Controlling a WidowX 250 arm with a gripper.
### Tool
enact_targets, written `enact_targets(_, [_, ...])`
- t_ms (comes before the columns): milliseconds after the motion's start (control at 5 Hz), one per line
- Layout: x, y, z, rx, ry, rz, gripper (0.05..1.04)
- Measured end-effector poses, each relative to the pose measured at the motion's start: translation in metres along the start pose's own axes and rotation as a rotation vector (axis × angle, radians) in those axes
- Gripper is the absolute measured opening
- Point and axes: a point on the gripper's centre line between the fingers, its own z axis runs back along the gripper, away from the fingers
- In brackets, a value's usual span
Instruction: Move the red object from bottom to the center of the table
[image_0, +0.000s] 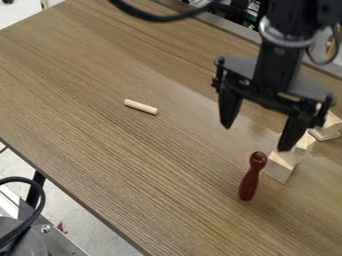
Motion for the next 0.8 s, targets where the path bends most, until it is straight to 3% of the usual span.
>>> enact_targets(400, [0.009,-0.011,-0.025,0.047,0.055,-0.057,1.001])
enact_targets(800, [0.007,-0.013,-0.03,0.036,0.076,-0.055,0.95])
